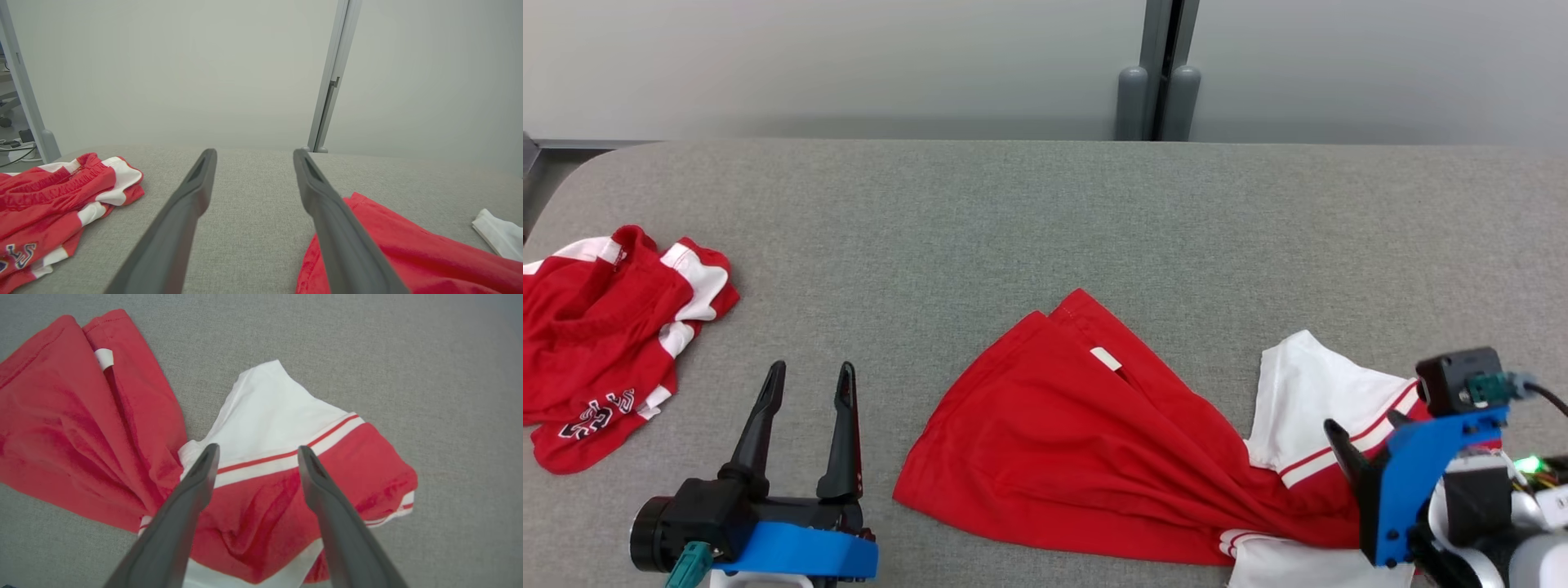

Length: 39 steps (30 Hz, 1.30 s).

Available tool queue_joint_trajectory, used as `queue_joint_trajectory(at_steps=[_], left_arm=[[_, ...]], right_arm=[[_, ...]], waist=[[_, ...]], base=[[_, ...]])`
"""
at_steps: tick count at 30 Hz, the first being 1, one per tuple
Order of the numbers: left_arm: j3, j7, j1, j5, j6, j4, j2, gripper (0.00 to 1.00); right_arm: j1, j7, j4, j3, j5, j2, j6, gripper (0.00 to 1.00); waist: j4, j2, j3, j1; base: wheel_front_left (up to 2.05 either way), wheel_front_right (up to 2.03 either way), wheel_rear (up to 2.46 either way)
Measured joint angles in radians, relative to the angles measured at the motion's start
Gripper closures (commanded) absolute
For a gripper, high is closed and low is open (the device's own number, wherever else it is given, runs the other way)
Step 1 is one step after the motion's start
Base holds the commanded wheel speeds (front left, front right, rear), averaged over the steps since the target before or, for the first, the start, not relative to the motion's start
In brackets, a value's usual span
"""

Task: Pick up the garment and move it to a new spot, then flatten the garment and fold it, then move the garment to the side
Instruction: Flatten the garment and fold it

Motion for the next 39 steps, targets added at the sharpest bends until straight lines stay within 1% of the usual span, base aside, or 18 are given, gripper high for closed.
queue_joint_trajectory(at_steps=[3,6,7,11,15,16,17,18,19,20,22,26,32,35,39], left_arm=[[0.001,0.0,-0.001,-0.001,0.0,0.001,0.0,0.0],[-0.003,0.0,-0.007,-0.001,0.0,0.003,-0.001,0.0],[-0.008,0.0,-0.01,-0.001,0.0,0.002,-0.003,0.0],[-0.013,0.0,-0.019,-0.001,-0.001,0.001,-0.006,0.0],[-0.013,0.0,-0.025,-0.001,-0.004,0.003,-0.006,0.0],[-0.014,0.0,-0.025,-0.001,-0.004,0.003,-0.007,0.0],[-0.015,0.0,-0.025,-0.001,-0.005,0.004,-0.008,0.0],[-0.016,0.0,-0.026,-0.001,-0.005,0.004,-0.009,0.0],[-0.017,0.0,-0.028,-0.002,-0.005,0.004,-0.009,0.0],[-0.017,0.0,-0.028,-0.002,-0.006,0.004,-0.01,0.0],[-0.016,0.0,-0.028,-0.002,-0.006,0.003,-0.012,0.0],[-0.013,0.0,-0.028,-0.002,-0.007,-0.001,-0.013,0.0],[-0.003,0.0,-0.028,-0.001,-0.008,-0.009,-0.017,0.0],[-0.009,0.0,-0.035,0.0,-0.008,-0.009,-0.022,0.0],[-0.024,0.0,-0.056,0.0,-0.009,-0.007,-0.029,0.0]], right_arm=[[-0.101,0.032,0.085,0.003,-0.008,-0.002,0.0,0.0],[-0.19,0.053,0.202,-0.013,-0.03,-0.008,0.0,0.0],[-0.236,0.065,0.284,-0.019,-0.053,-0.012,0.0,0.0],[-0.306,0.077,0.429,-0.029,-0.085,-0.018,0.0,0.0],[-0.344,0.073,0.539,-0.037,-0.115,-0.023,0.0,0.0],[-0.349,0.063,0.56,-0.035,-0.116,-0.025,0.0,0.18],[-0.356,0.062,0.582,-0.03,-0.123,-0.03,0.0,0.46],[-0.364,0.061,0.599,-0.03,-0.124,-0.036,0.0,0.55],[-0.372,0.053,0.614,-0.029,-0.125,-0.04,0.0,0.73],[-0.379,0.042,0.626,-0.026,-0.129,-0.046,0.0,1.0],[-0.393,0.01,0.644,-0.025,-0.131,-0.05,0.0,1.0],[-0.429,-0.091,0.656,-0.044,-0.139,-0.049,0.0,1.0],[-0.571,-0.227,0.652,-0.058,-0.121,-0.02,0.0,1.0],[-0.659,-0.301,0.688,-0.081,-0.126,-0.011,0.0,1.0],[-0.774,-0.402,0.771,-0.119,-0.156,-0.004,0.0,1.0]], waist=[[0.011,0.0,0.007,0.0],[0.026,0.0001,0.014,0.0001],[0.039,0.0,0.019,0.0001],[0.069,0.0001,0.036,0.0001],[0.101,0.0001,0.054,0.0002],[0.109,0.0001,0.058,0.0001],[0.116,0.0,0.061,0.0001],[0.122,0.0,0.065,0.0],[0.128,0.0,0.068,0.0],[0.133,0.0,0.07,-0.0001],[0.139,-0.0001,0.076,-0.0001],[0.145,0.0,0.085,0.0],[0.138,0.0002,0.106,0.0003],[0.144,0.0001,0.117,0.0001],[0.166,0.0001,0.129,0.0002]], base=[[0.0,0.0,0.0],[0.0,0.0,0.0],[0.0,0.0,0.0],[0.0,0.0,0.0],[0.0,0.0,0.0],[0.0,0.0,0.0],[0.0,0.0,0.0],[0.0,0.0,0.0],[0.0,0.0,0.0],[0.0,0.0,0.0],[0.0,0.0,0.0],[0.0,0.0,0.0],[0.0,0.0,0.0],[0.0,0.0,0.0],[0.0,0.0,0.0]])
